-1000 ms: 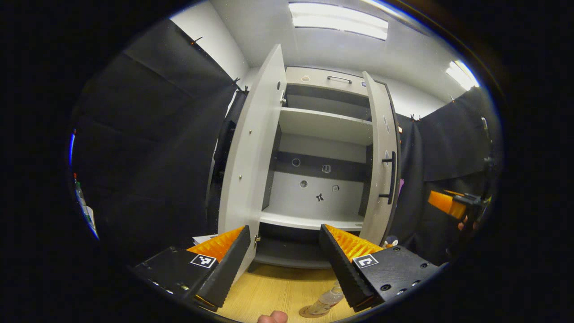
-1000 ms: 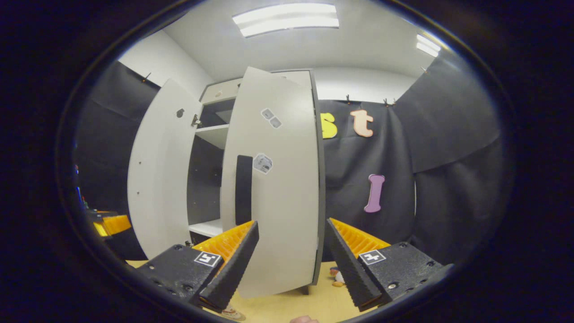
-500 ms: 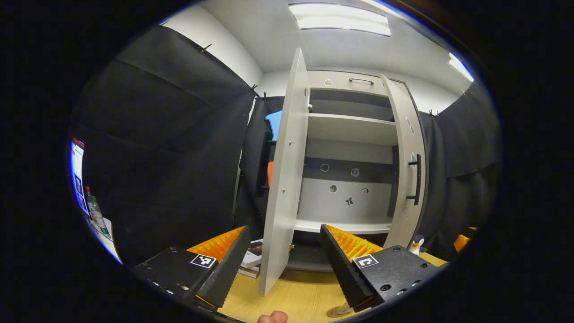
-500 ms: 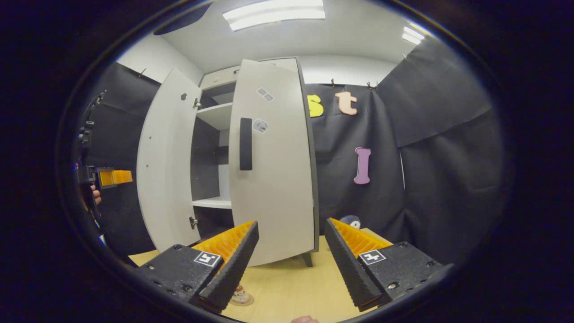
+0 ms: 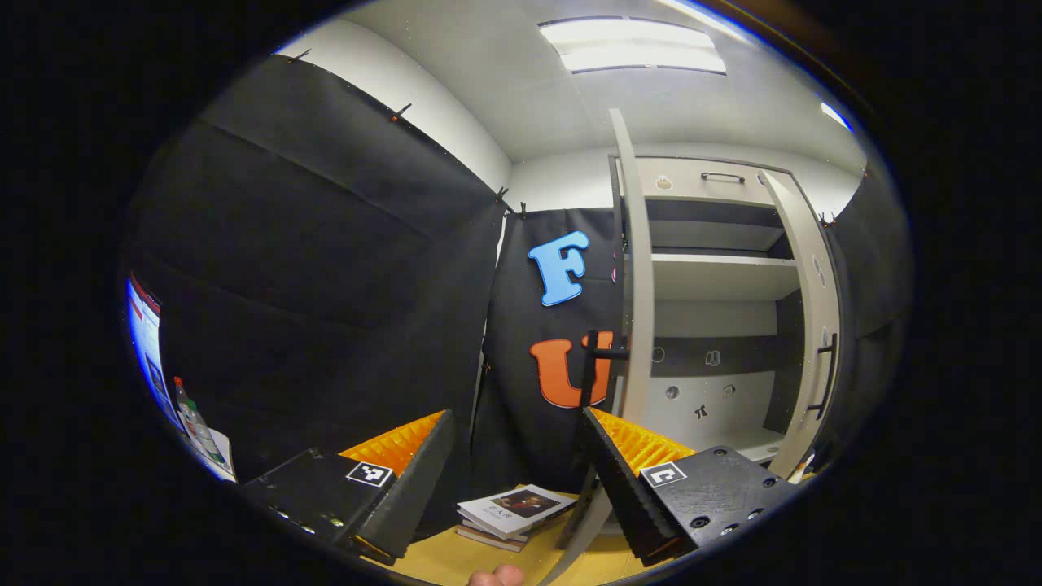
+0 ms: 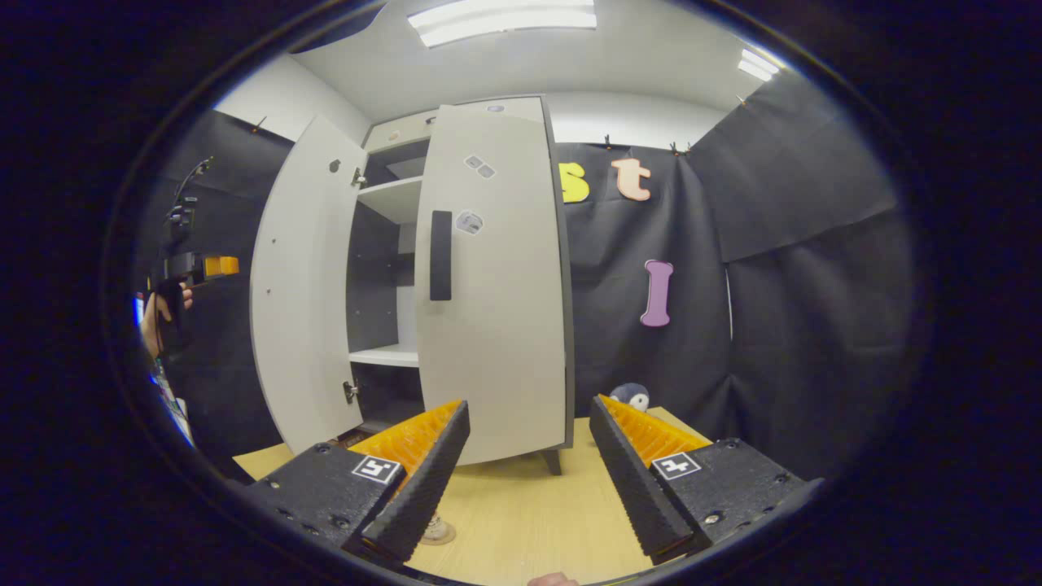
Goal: Grasp the bottle in the cabinet with the left hand and place it on the coaster, then close the right door with the right hand and the left door with the left hand.
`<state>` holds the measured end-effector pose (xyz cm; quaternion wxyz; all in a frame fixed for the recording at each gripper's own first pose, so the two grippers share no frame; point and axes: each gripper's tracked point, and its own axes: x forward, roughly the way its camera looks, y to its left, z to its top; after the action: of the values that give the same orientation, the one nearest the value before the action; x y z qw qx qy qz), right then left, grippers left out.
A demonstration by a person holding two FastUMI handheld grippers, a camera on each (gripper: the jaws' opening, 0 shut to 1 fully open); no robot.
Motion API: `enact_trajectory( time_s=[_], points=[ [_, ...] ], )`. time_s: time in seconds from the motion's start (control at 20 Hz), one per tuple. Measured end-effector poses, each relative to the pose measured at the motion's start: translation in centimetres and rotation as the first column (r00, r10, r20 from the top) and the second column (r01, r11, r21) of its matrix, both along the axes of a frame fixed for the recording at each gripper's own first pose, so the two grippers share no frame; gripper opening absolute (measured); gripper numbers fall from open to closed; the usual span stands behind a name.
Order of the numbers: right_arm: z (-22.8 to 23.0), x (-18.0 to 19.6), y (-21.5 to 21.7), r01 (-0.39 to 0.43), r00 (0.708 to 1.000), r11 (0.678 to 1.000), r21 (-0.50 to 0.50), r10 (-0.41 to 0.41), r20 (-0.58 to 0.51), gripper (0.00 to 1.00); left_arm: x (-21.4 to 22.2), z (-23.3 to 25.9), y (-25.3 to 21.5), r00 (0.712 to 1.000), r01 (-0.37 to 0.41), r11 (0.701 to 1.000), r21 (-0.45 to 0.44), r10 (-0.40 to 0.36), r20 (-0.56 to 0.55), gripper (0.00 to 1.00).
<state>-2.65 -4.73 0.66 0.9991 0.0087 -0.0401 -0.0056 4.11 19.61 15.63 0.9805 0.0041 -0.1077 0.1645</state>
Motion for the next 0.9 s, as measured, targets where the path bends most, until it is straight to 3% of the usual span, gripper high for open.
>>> enact_trajectory(
  time_s=[0.05,0.1,0.15,0.2,0.5,0.65,0.7,0.75,0.9],
  points=[
    [0.3,-0.1,-0.2,0.005,1.000,1.000,-0.008,-0.005,0.007,0.93,1.1,-0.4,0.5,1.000,0.008,1.000,-0.010,-0.008,-0.014,0.99],
    [0.6,-0.2,-0.3,0.008,1.000,1.000,-0.014,-0.008,0.011,0.97,1.8,-0.6,1.0,1.000,0.003,1.000,-0.010,-0.004,-0.023,0.95],
    [0.6,-0.3,-0.5,0.013,1.000,1.000,-0.017,-0.013,0.012,0.97,2.2,-0.7,1.8,0.999,-0.020,1.000,-0.001,0.020,-0.026,0.99],
    [0.7,-0.4,-0.8,0.020,1.000,1.000,-0.018,-0.020,0.012,0.94,2.7,-0.8,2.4,0.999,-0.035,0.999,0.006,0.035,-0.031,0.95],
    [0.4,-1.0,-2.6,0.076,0.997,0.997,0.004,-0.076,-0.003,0.97,3.9,-1.8,2.7,0.997,-0.052,0.999,0.003,0.052,-0.061,0.95],
    [0.5,-1.2,-2.9,0.087,0.996,0.996,0.012,-0.087,0.001,0.94,3.9,-1.9,2.4,0.997,-0.040,0.999,-0.005,0.039,-0.067,0.93],
    [0.6,-1.2,-3.0,0.086,0.996,0.996,0.015,-0.086,0.004,0.97,4.1,-2.1,2.3,0.997,-0.036,0.999,-0.014,0.035,-0.066,0.93],
    [0.8,-1.1,-3.1,0.086,0.996,0.996,0.020,-0.086,0.011,0.93,4.3,-2.4,2.0,0.997,-0.028,0.999,-0.038,0.025,-0.068,0.93],
    [1.3,-1.0,-3.3,0.085,0.996,0.996,0.020,-0.086,0.025,0.97,3.9,-2.5,-1.0,0.998,0.019,0.996,-0.088,-0.023,-0.054,0.93]
  ],
)
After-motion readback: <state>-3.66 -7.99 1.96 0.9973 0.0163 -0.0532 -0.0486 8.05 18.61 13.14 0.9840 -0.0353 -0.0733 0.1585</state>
